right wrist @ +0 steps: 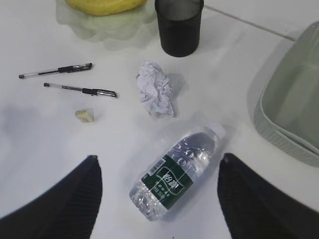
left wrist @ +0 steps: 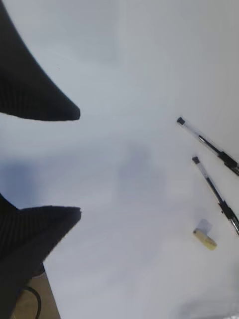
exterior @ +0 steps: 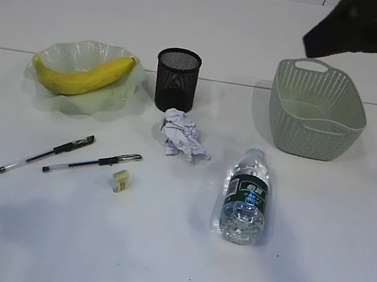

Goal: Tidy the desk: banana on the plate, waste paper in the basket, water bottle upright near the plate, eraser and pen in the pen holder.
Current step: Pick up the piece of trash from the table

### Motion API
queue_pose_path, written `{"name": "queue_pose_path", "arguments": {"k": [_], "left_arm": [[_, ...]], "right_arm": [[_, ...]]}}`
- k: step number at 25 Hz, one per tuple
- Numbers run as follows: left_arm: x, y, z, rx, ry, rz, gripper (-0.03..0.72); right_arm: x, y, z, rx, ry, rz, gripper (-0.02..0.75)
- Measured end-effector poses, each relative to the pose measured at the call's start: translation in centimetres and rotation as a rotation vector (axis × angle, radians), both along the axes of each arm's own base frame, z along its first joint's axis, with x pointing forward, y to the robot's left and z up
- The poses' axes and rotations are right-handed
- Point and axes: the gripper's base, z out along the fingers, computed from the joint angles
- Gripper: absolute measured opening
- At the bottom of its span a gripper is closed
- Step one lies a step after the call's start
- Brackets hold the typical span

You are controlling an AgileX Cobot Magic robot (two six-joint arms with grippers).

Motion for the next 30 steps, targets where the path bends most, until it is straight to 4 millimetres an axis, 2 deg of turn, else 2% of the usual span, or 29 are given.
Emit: {"name": "queue_pose_path", "arguments": {"k": [9, 13, 16, 19, 23, 30], "left_arm": [[-0.3, -0.2, 0.2, -0.031, -0.003, -0.003, 0.391], [-0.3, -0.2, 0.2, -0.030, 0.001, -0.003, 0.391], [-0.3, -0.2, 0.2, -0.030, 0.002, -0.004, 0.391], [-0.3, -0.2, 0.2, -0.031, 0.002, -0.003, 0.391], [-0.3, -0.2, 0.2, -0.032, 0.002, -0.003, 0.384], [-0.3, -0.2, 0.2, -0.033, -0.006, -0.001, 0.375]], "right_arm": [[5.9, 8.3, -3.6, -0.081, 0.073, 0.127, 0.536], [8.4, 11.4, -5.9, -0.105, 0.108, 0.116, 0.536], [10.1, 12.9, -7.7, -0.128, 0.145, 0.115, 0.536], [11.7, 13.8, -9.4, -0.157, 0.194, 0.095, 0.545], [13.4, 14.5, -11.5, -0.192, 0.219, 0.088, 0.627], [14.8, 15.0, -14.1, -0.234, 0.236, 0.075, 0.663]]}}
